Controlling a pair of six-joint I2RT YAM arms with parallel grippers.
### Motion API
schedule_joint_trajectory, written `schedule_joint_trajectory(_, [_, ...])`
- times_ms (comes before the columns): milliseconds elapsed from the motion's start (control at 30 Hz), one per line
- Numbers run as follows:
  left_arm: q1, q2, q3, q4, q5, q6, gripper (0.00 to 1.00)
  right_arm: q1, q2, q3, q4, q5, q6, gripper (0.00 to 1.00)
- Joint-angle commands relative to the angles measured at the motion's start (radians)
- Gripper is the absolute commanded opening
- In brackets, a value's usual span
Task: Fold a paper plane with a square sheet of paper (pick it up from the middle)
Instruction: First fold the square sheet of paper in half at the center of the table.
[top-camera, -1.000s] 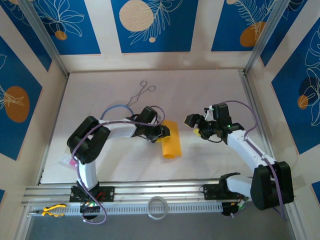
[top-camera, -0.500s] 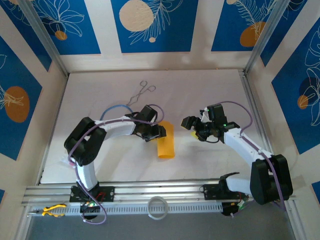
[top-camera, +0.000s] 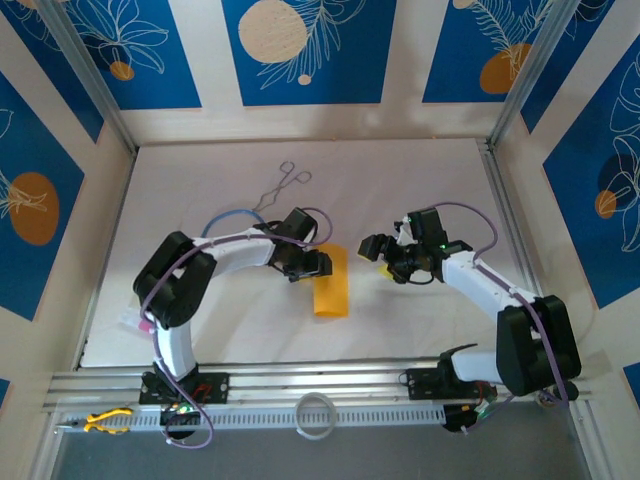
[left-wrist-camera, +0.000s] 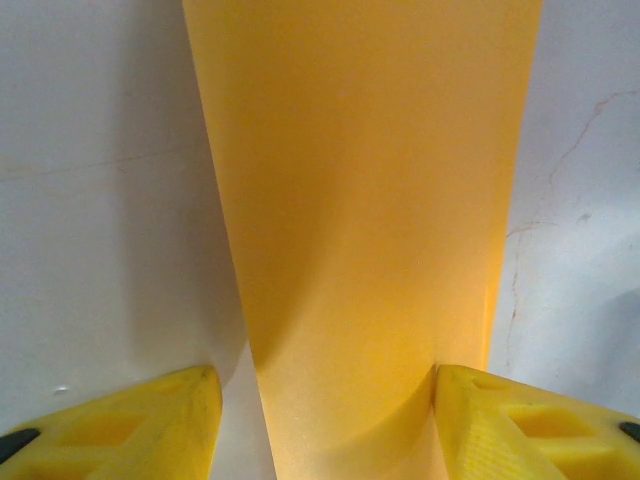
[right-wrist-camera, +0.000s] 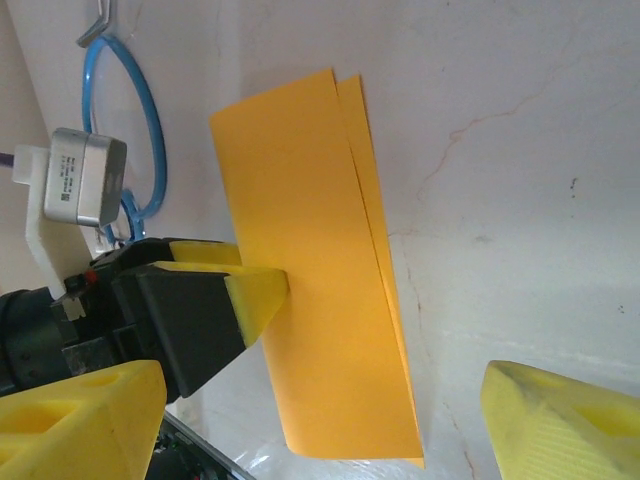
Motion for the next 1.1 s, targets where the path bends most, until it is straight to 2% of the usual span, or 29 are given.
schedule_joint_trajectory(0, [0.008, 0.026, 0.027, -0.059, 0.006, 0.049, 0.59, 0.008, 0.017, 0.030, -0.021, -0.007, -0.008, 0.83])
schedule_joint_trajectory(1067, [-0.008, 0.152, 0.144, -0.245, -0.086, 0.142, 0.66, 0.017, 0.051, 0.048, -0.076, 0.044, -0.016, 0.83])
